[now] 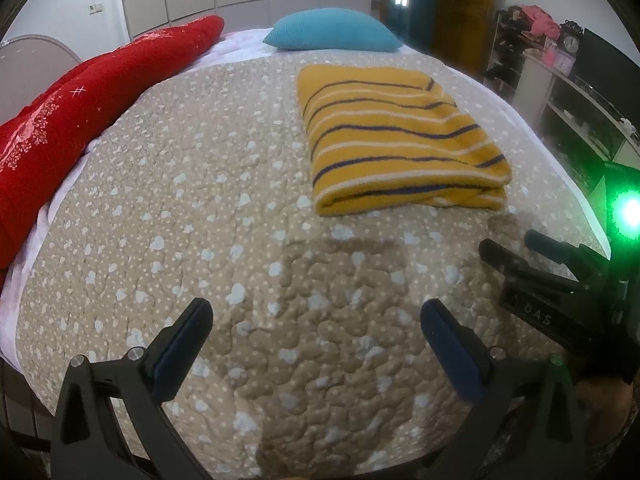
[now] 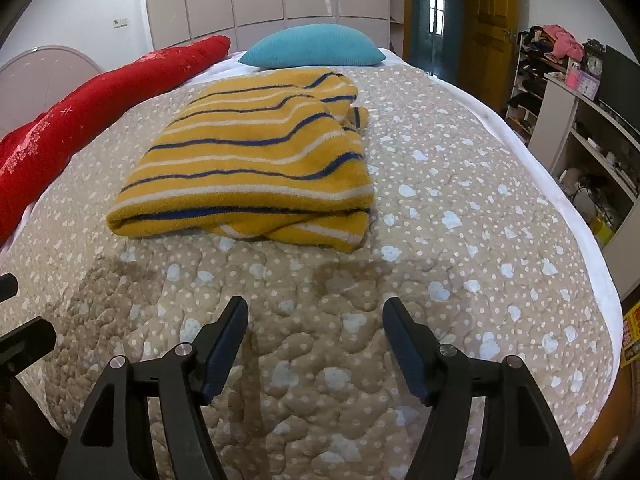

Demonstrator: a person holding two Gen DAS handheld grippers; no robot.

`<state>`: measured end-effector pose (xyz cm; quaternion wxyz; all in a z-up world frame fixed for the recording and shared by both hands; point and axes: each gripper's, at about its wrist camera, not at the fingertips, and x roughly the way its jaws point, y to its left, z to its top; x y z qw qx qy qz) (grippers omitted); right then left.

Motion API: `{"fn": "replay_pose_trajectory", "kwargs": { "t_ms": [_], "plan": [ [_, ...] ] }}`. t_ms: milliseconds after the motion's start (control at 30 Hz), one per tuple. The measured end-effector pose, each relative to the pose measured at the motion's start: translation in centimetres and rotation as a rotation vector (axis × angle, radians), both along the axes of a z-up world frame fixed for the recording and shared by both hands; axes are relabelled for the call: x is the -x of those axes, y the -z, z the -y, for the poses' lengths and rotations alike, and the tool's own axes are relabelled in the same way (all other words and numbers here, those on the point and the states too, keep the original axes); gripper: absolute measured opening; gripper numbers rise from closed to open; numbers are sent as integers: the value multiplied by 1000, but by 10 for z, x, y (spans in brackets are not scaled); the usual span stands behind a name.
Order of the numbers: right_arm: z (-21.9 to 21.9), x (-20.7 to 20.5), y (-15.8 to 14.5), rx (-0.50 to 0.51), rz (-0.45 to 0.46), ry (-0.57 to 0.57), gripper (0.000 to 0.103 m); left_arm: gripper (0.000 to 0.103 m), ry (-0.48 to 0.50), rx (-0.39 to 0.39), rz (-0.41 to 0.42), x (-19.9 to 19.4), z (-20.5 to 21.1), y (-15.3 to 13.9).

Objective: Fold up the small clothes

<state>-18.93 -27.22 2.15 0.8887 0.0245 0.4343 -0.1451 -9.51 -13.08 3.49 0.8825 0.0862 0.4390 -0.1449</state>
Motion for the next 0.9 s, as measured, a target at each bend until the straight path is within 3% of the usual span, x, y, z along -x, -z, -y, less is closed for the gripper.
{"fn": "replay_pose_trajectory", "kwargs": {
  "t_ms": [900],
  "plan": [
    [-1, -4, 5, 16, -7, -6, 77, 103, -12, 19, -75, -7, -7, 19]
  ]
}}
